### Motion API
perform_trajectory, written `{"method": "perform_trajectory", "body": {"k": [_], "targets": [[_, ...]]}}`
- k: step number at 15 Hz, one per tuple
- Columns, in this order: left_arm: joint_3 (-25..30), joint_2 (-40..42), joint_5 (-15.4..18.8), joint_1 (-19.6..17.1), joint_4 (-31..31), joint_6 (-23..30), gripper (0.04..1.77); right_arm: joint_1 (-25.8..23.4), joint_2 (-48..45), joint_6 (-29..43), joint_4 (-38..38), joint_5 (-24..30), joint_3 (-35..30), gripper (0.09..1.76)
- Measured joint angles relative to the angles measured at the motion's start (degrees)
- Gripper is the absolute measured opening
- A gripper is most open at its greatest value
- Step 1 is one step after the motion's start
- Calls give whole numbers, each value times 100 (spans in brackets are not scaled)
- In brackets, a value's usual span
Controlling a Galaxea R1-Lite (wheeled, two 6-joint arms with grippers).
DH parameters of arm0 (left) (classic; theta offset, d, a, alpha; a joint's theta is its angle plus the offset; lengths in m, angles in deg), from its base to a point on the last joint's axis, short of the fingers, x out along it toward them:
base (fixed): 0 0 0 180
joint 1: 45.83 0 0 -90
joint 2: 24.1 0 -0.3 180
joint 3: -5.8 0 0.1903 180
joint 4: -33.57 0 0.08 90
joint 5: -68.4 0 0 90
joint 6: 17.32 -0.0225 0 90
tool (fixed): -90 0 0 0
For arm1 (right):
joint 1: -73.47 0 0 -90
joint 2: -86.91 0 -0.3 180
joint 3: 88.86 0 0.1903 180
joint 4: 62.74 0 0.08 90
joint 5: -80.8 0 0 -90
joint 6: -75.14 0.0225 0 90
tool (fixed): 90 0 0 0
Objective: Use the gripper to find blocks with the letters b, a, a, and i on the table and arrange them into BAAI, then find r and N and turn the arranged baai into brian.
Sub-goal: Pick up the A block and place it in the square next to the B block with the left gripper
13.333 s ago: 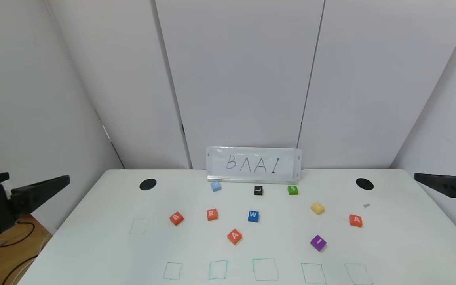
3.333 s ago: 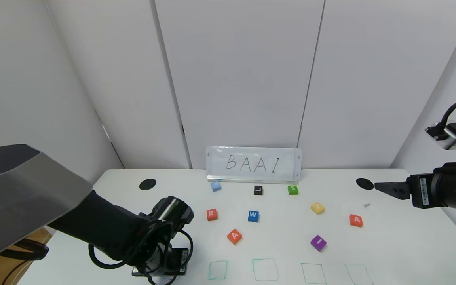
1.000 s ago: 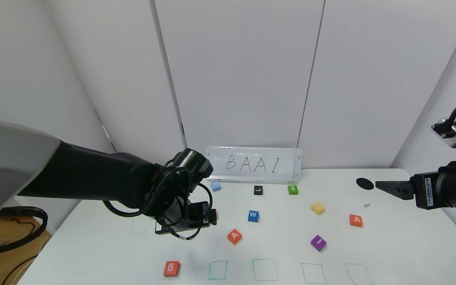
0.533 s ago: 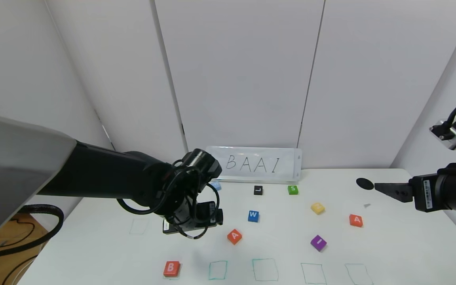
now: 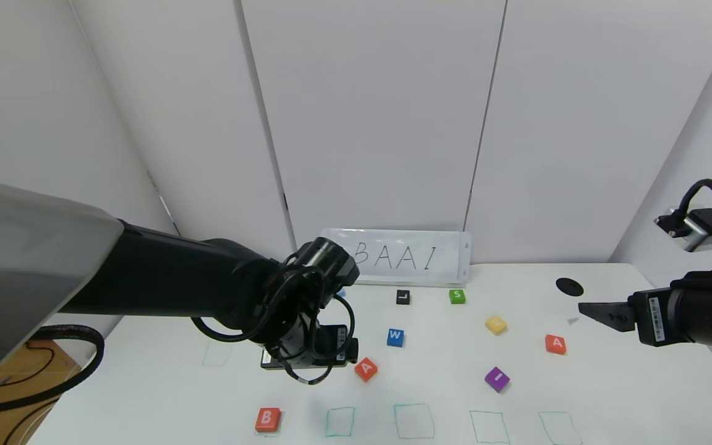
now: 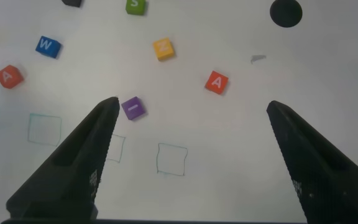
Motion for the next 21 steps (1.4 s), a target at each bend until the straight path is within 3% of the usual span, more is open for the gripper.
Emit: {"method": "perform_trajectory", "body": {"k": [8,15,17,21], "targets": [[0,190,16,-52,-2,-657,172,-205,-45,-94,-17,4,138,171],[-180,358,284,-201,0,-2363,172,-168,-163,-351,18,4,328,171],[-205,333,523,-262,29,-2998,172,-122,-129,-400,35,-16,325,171],[-445,111,667,-207,18,-3266,172,-17,-74,-405,56,-21,299,171]]}}
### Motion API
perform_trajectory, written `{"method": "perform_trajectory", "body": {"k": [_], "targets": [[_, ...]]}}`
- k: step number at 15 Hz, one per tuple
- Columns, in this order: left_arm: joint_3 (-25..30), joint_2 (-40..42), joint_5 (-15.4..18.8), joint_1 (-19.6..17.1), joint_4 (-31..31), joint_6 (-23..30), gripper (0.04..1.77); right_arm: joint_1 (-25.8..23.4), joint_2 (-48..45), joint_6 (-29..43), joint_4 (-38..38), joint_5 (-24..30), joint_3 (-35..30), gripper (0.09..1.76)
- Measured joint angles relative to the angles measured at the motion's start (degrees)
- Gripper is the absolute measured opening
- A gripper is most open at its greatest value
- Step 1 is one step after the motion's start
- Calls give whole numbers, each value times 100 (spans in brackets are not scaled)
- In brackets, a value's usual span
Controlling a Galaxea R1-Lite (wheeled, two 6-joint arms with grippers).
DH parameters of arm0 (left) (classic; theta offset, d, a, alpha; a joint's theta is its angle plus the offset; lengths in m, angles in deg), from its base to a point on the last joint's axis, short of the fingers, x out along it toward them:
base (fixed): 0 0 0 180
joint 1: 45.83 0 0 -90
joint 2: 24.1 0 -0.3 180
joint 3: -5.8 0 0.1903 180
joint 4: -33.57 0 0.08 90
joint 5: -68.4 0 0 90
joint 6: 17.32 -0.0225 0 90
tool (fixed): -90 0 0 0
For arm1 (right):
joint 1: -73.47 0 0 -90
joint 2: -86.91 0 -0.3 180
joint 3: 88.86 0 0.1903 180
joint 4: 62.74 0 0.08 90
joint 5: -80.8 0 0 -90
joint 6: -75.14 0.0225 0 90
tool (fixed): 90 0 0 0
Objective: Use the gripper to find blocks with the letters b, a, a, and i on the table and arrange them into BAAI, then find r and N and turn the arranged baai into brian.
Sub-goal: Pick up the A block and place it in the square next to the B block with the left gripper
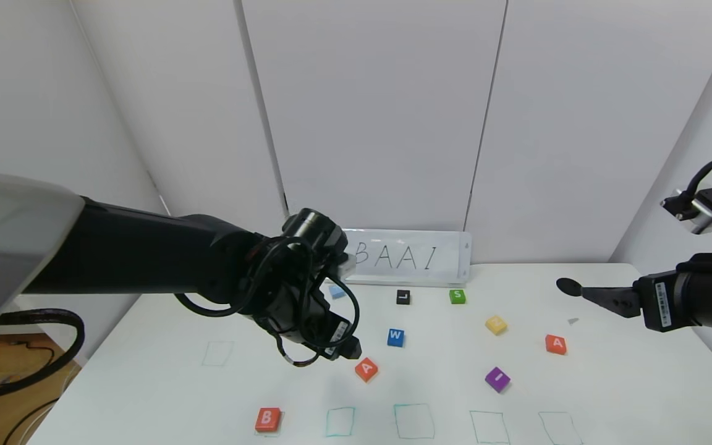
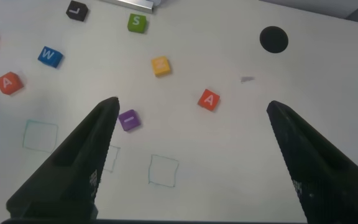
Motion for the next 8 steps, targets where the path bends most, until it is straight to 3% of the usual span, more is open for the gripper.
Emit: {"method": "perform_trajectory", "body": {"k": [8], "targets": [[-341,-863,-16,299,52,-155,172,146,11,5,0,-11,-55,171]]}}
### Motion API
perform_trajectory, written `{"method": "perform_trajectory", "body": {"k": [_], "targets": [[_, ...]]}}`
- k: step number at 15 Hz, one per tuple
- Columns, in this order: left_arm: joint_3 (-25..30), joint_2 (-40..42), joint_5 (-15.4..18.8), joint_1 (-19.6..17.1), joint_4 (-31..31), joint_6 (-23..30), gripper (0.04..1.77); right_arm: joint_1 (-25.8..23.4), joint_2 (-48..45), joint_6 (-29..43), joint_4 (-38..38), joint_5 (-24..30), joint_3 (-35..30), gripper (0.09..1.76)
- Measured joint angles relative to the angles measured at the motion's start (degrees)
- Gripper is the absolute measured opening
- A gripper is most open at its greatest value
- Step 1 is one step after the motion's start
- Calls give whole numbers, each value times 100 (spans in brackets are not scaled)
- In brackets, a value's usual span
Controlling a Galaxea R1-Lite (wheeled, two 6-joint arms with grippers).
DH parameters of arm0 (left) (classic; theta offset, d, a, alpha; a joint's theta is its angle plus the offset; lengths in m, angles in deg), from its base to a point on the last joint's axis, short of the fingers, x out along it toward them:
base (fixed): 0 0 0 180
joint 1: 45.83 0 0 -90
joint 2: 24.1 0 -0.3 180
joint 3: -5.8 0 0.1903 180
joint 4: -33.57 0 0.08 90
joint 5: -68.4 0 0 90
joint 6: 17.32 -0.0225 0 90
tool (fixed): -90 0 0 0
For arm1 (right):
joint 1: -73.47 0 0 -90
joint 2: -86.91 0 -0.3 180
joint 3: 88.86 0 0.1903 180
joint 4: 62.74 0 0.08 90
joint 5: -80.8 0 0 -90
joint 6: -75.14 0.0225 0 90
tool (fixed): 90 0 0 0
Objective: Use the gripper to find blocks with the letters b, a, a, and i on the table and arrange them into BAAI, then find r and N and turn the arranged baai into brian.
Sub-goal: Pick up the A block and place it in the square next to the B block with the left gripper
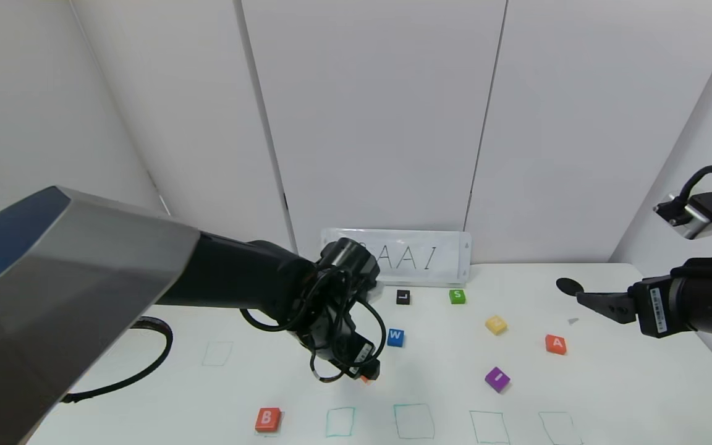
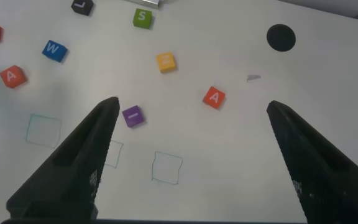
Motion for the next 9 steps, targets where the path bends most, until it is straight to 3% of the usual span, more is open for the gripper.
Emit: {"method": "perform_trajectory", "body": {"k": [6,9], "targets": [[-216,-494,-11,236,22,-82,172,22,-26,-5,0,0,-15,171],[-439,-739,-9,239,-2,-521,172,27,-28,-5,-7,2,-26,171]]}}
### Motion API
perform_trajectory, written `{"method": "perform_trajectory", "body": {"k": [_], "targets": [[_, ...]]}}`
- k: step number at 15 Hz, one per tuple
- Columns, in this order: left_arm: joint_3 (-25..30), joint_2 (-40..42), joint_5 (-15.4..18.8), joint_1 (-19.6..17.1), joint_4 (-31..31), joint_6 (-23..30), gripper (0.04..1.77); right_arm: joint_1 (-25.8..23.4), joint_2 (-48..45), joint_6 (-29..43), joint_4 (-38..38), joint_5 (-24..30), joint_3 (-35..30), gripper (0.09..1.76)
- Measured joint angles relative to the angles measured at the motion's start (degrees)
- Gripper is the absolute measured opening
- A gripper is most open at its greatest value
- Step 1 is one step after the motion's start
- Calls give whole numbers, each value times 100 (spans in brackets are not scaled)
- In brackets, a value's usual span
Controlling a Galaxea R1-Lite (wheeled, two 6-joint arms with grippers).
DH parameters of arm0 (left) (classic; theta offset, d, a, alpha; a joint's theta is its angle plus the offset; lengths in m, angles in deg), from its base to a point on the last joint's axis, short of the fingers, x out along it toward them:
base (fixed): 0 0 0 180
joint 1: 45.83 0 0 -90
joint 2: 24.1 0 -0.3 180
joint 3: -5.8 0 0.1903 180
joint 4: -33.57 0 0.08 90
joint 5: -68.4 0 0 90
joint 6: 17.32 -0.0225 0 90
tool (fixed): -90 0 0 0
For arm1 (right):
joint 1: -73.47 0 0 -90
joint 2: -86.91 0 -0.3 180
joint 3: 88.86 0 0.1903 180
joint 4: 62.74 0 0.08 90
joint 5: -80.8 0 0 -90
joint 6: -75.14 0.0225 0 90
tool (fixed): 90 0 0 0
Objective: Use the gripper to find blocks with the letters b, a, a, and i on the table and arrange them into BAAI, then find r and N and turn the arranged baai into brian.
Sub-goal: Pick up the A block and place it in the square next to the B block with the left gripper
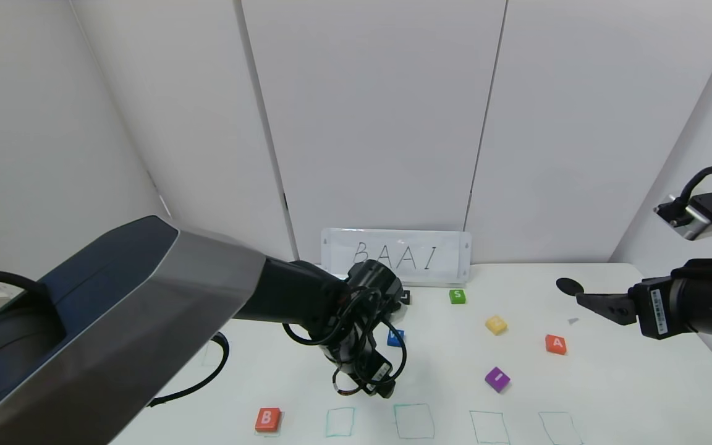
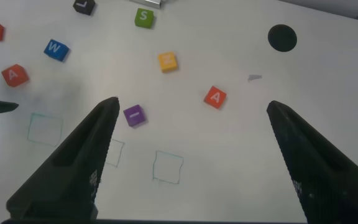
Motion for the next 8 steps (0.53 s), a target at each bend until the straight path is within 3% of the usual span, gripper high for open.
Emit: {"method": "perform_trajectory", "body": {"k": [4,8], "targets": [[-258,-240,28,-157,-24,-407,172,33,-2,-2,-6,-2,-20,171],[-429,-413,293,-319,-27,-563,172,113,-9,-5,-9,-2,-55,171]]}}
